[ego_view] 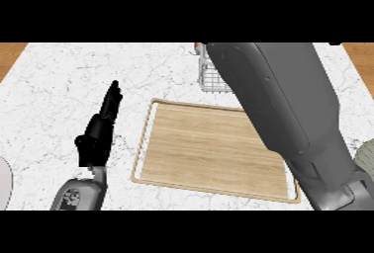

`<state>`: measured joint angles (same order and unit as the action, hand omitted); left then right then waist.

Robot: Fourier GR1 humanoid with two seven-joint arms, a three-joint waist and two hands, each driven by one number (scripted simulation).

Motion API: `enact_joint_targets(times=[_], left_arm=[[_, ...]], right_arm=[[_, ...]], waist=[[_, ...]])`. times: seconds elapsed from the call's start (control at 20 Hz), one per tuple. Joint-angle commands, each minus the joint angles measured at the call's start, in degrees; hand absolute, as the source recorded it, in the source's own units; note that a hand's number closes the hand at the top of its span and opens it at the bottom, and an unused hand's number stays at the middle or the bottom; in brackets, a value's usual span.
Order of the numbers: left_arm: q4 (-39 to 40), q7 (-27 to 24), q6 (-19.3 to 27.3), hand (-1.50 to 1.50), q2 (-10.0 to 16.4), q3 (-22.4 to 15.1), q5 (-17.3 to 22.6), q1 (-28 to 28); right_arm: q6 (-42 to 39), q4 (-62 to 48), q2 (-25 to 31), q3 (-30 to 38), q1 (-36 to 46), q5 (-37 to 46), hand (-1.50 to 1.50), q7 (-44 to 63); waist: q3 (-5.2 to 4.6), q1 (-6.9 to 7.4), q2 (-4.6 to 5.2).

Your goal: Pick the squash from the tray and place it in the tiered basket

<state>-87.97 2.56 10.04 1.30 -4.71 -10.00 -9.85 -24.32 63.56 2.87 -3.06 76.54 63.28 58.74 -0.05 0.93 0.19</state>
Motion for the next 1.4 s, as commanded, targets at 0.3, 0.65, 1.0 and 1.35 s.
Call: enact_joint_targets(times=[0.3, 0.65, 1.0, 1.35], left_arm=[[-2.8, 1.32, 0.03, 0.0, -0.16, -0.67, -0.3, 1.66], [-3.69, 1.15, -1.24, 0.0, 1.62, 0.68, 0.51, 2.46], [-2.66, 2.09, 0.36, 0.0, -0.73, -0.65, -0.54, 1.63], [-0.58, 0.95, -1.42, 0.0, 1.52, 3.64, 2.64, 0.28]], right_arm=[[6.84, -11.8, 6.2, 2.94, -1.05, 4.01, 1.5, -7.11], [18.64, -12.99, 3.61, 12.69, -4.14, -1.09, -1.5, -4.78], [31.87, -8.37, 3.0, 17.14, -6.49, -3.88, -1.5, -8.32], [31.09, 5.15, 6.82, 20.54, -11.78, -3.86, -1.5, -0.13]], waist=[[0.04, -0.26, -0.08], [0.06, 0.04, -0.03], [0.08, -0.21, 0.06], [0.06, -2.29, -0.54]])
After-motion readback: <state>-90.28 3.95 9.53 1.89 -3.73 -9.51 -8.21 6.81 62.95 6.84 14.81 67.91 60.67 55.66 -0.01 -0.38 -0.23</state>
